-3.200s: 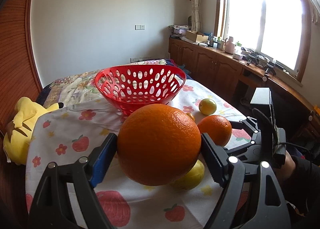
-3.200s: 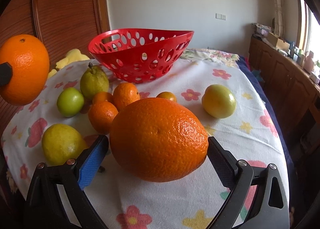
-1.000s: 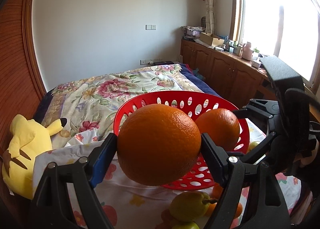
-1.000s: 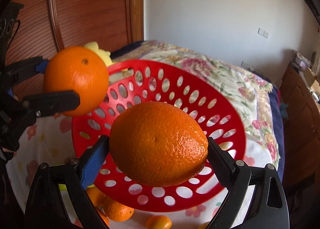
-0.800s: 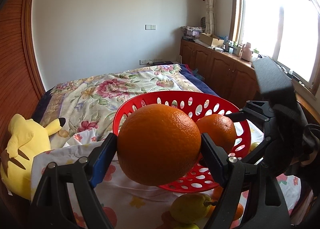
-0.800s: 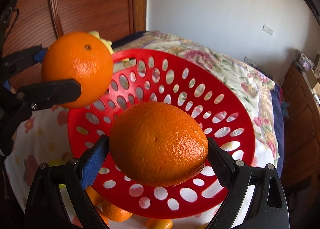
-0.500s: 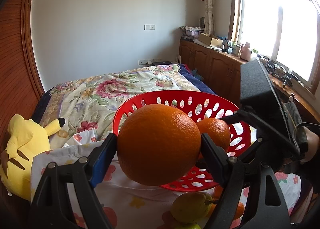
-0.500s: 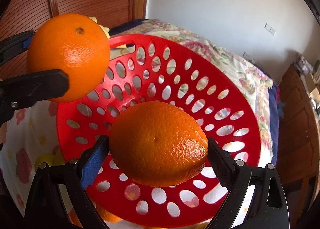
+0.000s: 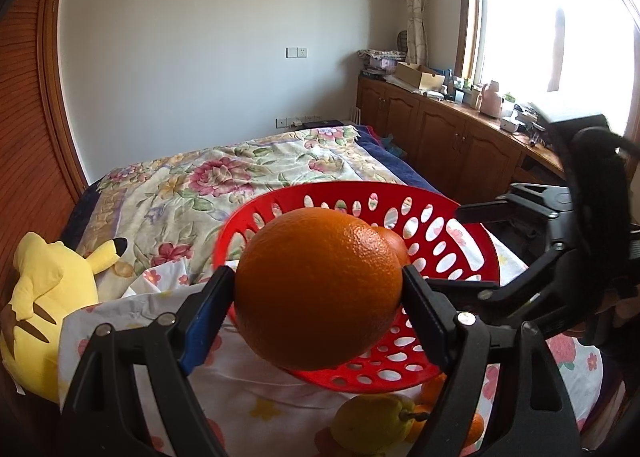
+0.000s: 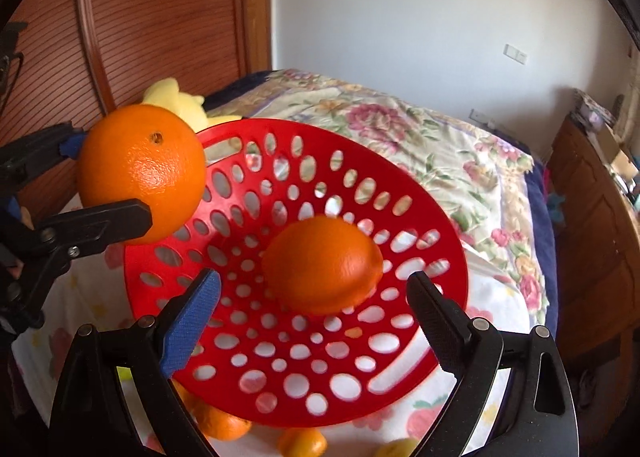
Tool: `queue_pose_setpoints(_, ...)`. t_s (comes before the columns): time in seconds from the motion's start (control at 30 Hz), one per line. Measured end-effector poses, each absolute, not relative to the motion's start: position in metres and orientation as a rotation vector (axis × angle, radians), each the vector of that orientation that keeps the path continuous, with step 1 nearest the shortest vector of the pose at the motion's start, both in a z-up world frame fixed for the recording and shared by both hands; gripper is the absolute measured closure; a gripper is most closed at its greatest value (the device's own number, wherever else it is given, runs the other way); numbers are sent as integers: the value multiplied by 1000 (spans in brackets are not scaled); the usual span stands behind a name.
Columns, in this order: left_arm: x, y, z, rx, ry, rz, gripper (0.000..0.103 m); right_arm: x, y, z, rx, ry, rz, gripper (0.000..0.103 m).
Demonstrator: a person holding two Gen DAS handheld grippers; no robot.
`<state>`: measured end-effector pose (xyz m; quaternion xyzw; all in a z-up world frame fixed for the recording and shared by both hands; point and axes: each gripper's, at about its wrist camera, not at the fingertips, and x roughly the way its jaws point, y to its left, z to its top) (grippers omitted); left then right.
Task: Organize fruits
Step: 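Withdraw both tools from the red basket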
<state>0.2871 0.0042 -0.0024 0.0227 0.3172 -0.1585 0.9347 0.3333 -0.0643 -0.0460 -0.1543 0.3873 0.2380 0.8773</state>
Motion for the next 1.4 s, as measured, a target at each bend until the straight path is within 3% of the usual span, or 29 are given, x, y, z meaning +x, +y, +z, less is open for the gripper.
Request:
queue_pose_setpoints(0.77,305,-46,-40,122,807,-306,19,283,-111,-28,-193,694,483,7)
queue_pose_setpoints(1.13,271,-41,6,87,669,-294,19,262,-130,-27,-141,679,478,7)
queue_pose_setpoints(1.4,216,-24,-4,58,644,-313,19,232,-139,-30,-83,666,454,7)
